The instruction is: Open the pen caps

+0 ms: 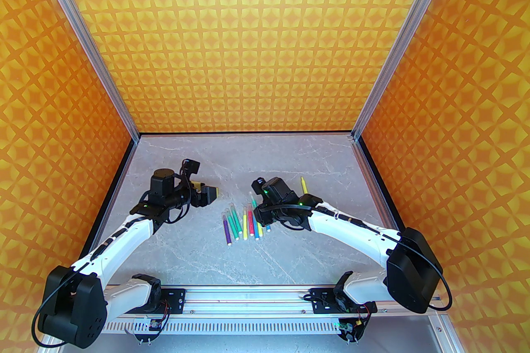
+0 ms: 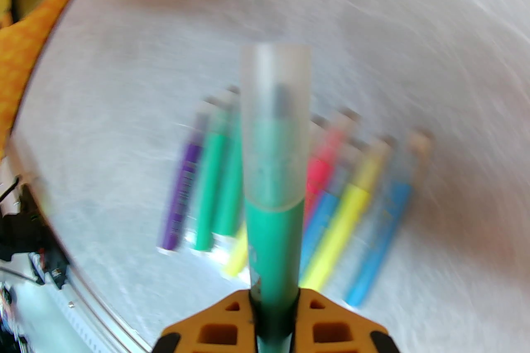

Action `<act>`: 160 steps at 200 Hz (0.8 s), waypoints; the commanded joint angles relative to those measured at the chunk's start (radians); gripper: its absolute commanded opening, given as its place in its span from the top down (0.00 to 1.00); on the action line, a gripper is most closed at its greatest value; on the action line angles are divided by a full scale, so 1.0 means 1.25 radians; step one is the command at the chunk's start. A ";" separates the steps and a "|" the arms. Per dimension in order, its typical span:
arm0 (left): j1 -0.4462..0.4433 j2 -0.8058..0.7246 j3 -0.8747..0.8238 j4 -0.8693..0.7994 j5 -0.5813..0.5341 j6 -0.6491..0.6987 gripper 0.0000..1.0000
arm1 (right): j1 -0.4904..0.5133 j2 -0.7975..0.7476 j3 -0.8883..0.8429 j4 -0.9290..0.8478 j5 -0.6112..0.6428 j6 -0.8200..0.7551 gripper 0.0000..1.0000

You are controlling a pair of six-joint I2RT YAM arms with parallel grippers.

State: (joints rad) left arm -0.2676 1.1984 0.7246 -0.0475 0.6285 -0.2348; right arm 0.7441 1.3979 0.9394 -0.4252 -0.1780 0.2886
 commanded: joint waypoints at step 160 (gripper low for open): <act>-0.126 0.130 0.104 0.087 0.209 -0.103 0.42 | -0.001 -0.069 -0.061 0.179 -0.184 -0.065 1.00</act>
State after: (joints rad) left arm -0.4099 1.3426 0.8177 0.0387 0.8650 -0.3447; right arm 0.7441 1.3346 0.8764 -0.2214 -0.3790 0.2256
